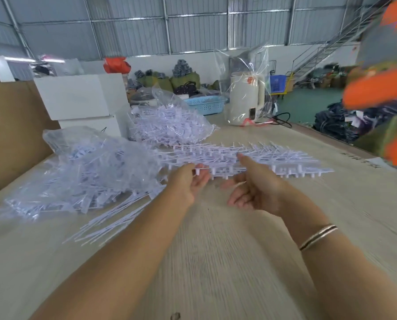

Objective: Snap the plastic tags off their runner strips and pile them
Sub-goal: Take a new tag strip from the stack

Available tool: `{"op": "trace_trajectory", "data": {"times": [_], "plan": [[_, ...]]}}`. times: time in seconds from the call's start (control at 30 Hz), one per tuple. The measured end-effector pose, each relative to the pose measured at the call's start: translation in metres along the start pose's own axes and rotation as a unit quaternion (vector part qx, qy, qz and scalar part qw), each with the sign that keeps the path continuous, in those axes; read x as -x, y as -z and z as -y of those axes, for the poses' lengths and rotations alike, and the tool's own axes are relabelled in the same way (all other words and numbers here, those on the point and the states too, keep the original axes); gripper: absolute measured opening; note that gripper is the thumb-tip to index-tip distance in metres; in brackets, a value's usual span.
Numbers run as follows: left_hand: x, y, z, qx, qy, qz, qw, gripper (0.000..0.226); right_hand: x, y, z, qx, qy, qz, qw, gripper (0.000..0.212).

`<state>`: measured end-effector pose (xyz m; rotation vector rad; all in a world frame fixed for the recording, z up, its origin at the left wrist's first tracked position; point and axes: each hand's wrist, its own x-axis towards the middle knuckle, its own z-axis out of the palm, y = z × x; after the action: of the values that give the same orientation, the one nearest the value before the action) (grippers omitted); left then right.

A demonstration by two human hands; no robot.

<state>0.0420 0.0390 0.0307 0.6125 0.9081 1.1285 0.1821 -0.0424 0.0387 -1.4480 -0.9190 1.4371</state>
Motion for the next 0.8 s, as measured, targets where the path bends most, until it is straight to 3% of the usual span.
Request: {"op": "trace_trajectory", "data": {"times": [0.03, 0.1, 0.17, 0.27, 0.33, 0.4, 0.47, 0.5, 0.57, 0.67, 0.8], "plan": [[0.0, -0.001, 0.001, 0.001, 0.001, 0.009, 1.0, 0.016, 0.0, -0.003, -0.003, -0.137, -0.01, 0.016, 0.99, 0.075], [-0.001, -0.007, 0.004, 0.02, -0.015, 0.005, 1.0, 0.014, 0.0, -0.015, -0.012, -0.361, -0.04, 0.053, 0.93, 0.07], [-0.003, -0.009, 0.007, 0.015, -0.021, -0.002, 1.0, 0.009, 0.002, -0.03, -0.018, -0.39, -0.046, 0.084, 0.916, 0.075], [0.0, -0.009, 0.019, -0.033, 0.015, 0.007, 0.999, 0.022, 0.008, -0.042, -0.005, -0.183, 0.04, 0.094, 0.978, 0.062], [0.002, -0.008, 0.023, -0.001, 0.02, 0.01, 1.0, 0.029, 0.006, -0.037, 0.012, 0.049, 0.169, -0.05, 0.983, 0.042], [0.007, -0.008, 0.022, 0.03, 0.014, 0.0, 0.999, 0.028, -0.002, -0.02, 0.021, 0.305, 0.251, -0.202, 0.896, 0.024], [0.012, -0.008, 0.021, 0.028, 0.014, 0.002, 1.0, 0.027, -0.012, -0.003, 0.022, 0.528, 0.185, -0.201, 0.804, 0.023], [0.013, -0.006, 0.021, 0.02, 0.01, 0.008, 1.0, 0.026, -0.017, 0.003, 0.018, 0.592, 0.129, -0.172, 0.777, 0.026], [0.016, -0.002, 0.021, -0.026, -0.01, 0.013, 1.0, 0.021, -0.027, 0.012, 0.01, 0.636, 0.083, -0.149, 0.753, 0.029], [0.019, 0.002, 0.016, -0.087, -0.074, -0.008, 0.993, 0.014, -0.039, 0.02, 0.011, 0.66, 0.13, -0.222, 0.706, 0.031], [0.018, 0.012, -0.008, -0.143, -0.135, -0.07, 0.978, 0.016, -0.046, 0.036, 0.018, 0.72, 0.104, -0.281, 0.626, 0.032]]}}
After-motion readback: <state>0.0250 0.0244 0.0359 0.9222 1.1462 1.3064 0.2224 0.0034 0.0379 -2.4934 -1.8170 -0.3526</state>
